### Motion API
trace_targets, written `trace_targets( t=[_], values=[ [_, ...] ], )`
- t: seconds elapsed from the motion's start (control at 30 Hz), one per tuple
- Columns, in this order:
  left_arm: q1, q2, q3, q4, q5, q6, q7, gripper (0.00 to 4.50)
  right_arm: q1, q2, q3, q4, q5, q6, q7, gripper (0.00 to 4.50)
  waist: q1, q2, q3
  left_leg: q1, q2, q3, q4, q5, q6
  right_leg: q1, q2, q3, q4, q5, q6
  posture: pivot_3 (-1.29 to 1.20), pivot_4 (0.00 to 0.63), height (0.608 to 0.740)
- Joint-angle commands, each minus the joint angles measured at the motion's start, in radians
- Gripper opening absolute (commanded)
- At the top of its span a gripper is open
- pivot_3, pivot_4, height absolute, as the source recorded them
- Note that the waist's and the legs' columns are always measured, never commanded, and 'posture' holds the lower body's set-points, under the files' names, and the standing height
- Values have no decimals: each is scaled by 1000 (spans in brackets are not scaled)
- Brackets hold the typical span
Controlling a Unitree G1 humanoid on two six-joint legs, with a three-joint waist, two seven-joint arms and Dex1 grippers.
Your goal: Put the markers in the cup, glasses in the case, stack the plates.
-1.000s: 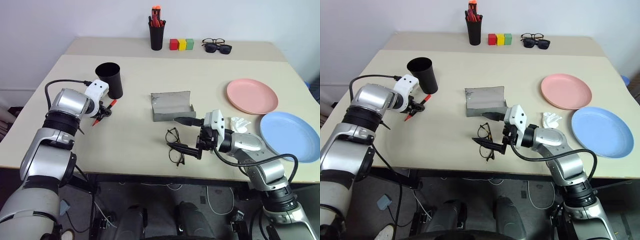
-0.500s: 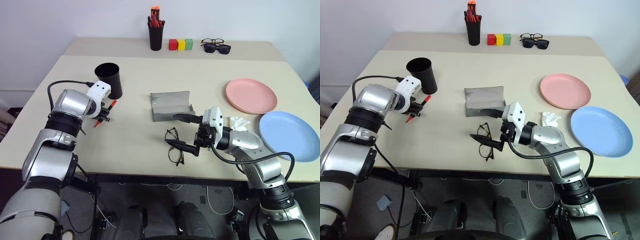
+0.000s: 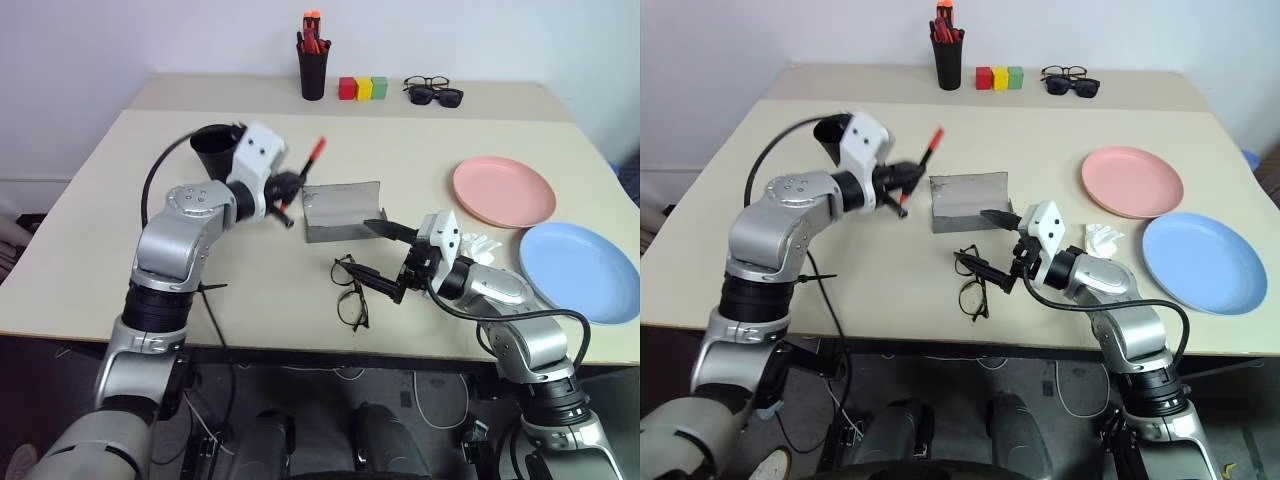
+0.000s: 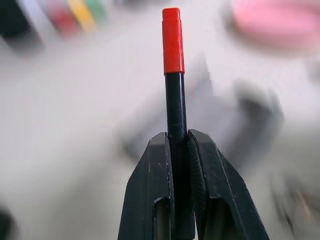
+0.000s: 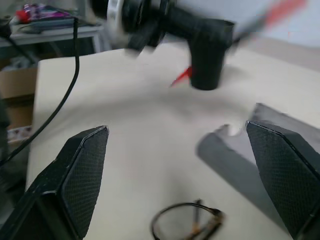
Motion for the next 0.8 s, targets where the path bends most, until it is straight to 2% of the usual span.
trace_targets(
  t=[0.03,0.3,0.6,0.8],
  values=[
    [-73,1,95,114,70,-284,164,11,-79,54,-76,-16,72,-22,-57,4500,-3,0,0,0,0,0,0,0,0,0,1,0,0,0,-1,0,150,740],
    [-185,68,86,496,205,-698,318,11,-163,90,-96,-10,105,-2,-102,4500,9,0,0,0,-1,1,-1,1,-2,0,-2,-2,0,1,-1,0,150,740],
    [-170,64,71,687,266,-888,428,11,-145,91,-73,-16,83,-19,-101,4500,5,0,0,0,-1,1,-1,1,-2,-1,-2,-3,-1,1,-1,0,150,740],
    [-226,32,69,873,279,-969,508,11,-135,86,-75,-25,79,-19,-105,4500,6,0,0,0,-1,1,-1,1,-2,-1,-2,-3,0,1,-1,0,150,740]
  ],
)
